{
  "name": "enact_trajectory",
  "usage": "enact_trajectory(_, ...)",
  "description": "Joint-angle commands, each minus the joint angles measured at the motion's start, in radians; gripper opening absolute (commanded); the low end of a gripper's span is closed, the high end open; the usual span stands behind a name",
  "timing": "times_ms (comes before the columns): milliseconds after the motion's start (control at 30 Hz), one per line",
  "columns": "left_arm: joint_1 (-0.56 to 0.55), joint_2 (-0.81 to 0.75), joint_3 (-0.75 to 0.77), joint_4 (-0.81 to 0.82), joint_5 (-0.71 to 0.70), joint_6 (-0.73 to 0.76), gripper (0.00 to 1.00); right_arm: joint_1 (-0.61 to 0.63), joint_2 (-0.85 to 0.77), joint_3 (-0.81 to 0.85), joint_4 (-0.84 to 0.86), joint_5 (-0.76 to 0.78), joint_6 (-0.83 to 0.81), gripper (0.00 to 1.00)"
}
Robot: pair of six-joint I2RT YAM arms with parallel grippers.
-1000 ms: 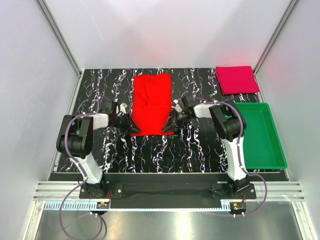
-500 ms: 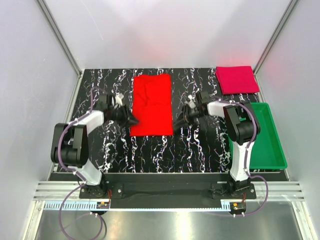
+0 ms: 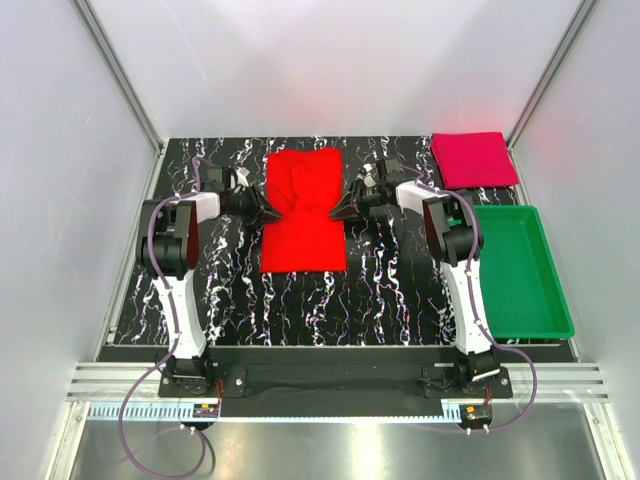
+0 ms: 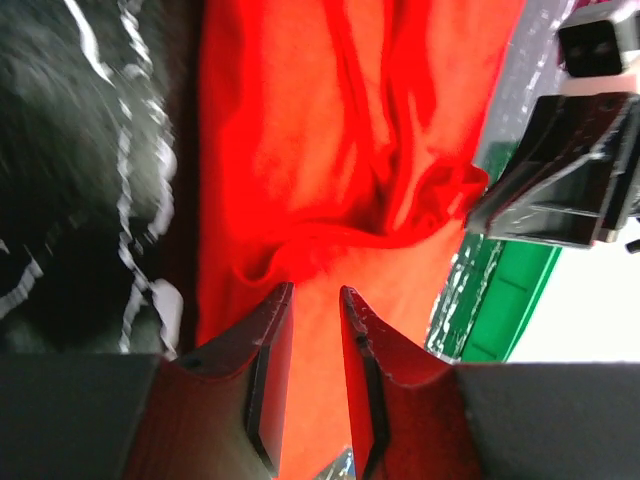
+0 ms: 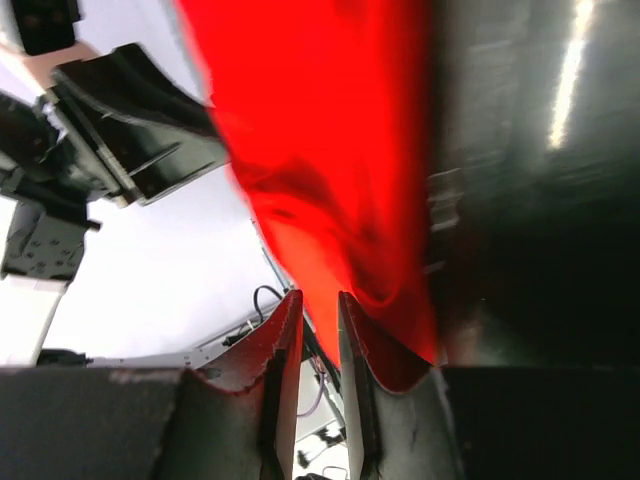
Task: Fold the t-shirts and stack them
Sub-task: Fold the tshirt
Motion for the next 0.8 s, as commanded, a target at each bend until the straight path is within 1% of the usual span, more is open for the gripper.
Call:
enact_trajectory(0,0.014,0.031,0.073,0.014,0.016,0.004,0.29,-0.003,0.027,0.051,-0.012,0.013,0.035,0.27)
enact_trajectory(67,0.021,0.048,0.088,-0.010,0.002,0.045,0.30,-0.021,0.029,0.031,-0.010,0.057,0.035,0.27)
enact_trajectory(200,0.034,0.053,0.144,-0.128,-0.044,0.122,0.31,-0.069,0.038,0.023,-0.033,0.107,0.024,0.27)
enact_trajectory(233,0.055,0.035,0.150,-0.139,-0.049,0.129,0.32,-0.086,0.035,0.027,-0.042,0.122,0.018,0.27)
enact_trajectory(300,0.061,0.002,0.151,-0.176,-0.072,0.156,0.33,-0.099,0.002,0.030,-0.093,0.142,-0.011,0.28)
enact_trajectory(367,0.066,-0.074,0.136,-0.199,-0.089,0.172,0.35,-0.110,-0.038,0.020,-0.133,0.180,-0.037,0.33)
enact_trajectory(400,0.067,-0.108,0.100,-0.208,-0.113,0.172,0.37,-0.110,-0.089,0.013,-0.180,0.200,-0.060,0.36)
enact_trajectory(433,0.067,-0.186,0.070,-0.210,-0.124,0.163,0.38,-0.110,-0.121,-0.001,-0.196,0.238,-0.065,0.41)
enact_trajectory(467,0.064,-0.227,0.037,-0.208,-0.136,0.134,0.42,-0.109,-0.155,-0.057,-0.202,0.254,-0.065,0.42)
enact_trajectory(500,0.064,-0.270,-0.044,-0.202,-0.161,0.113,0.44,-0.106,-0.231,-0.093,-0.203,0.268,-0.051,0.44)
enact_trajectory(533,0.063,-0.354,-0.095,-0.189,-0.167,0.090,0.45,-0.104,-0.273,-0.134,-0.203,0.309,-0.047,0.46)
enact_trajectory(567,0.061,-0.401,-0.147,-0.173,-0.175,0.040,0.49,-0.104,-0.314,-0.214,-0.203,0.326,-0.040,0.50)
enact_trajectory(600,0.055,-0.448,-0.252,-0.147,-0.205,0.012,0.52,-0.093,-0.392,-0.254,-0.202,0.359,-0.031,0.51)
enact_trajectory(633,0.052,-0.535,-0.308,-0.130,-0.217,-0.042,0.55,-0.086,-0.434,-0.297,-0.202,0.383,-0.022,0.52)
enact_trajectory(667,0.049,-0.577,-0.357,-0.117,-0.227,-0.070,0.56,-0.078,-0.474,-0.381,-0.199,0.402,-0.008,0.55)
enact_trajectory(700,0.043,-0.614,-0.446,-0.100,-0.245,-0.099,0.59,-0.055,-0.546,-0.426,-0.179,0.439,0.021,0.55)
enact_trajectory(733,0.040,-0.677,-0.494,-0.086,-0.248,-0.129,0.60,-0.038,-0.580,-0.464,-0.167,0.458,0.041,0.57)
enact_trajectory(767,0.040,-0.703,-0.537,-0.069,-0.248,-0.195,0.60,-0.023,-0.610,-0.545,-0.150,0.476,0.064,0.58)
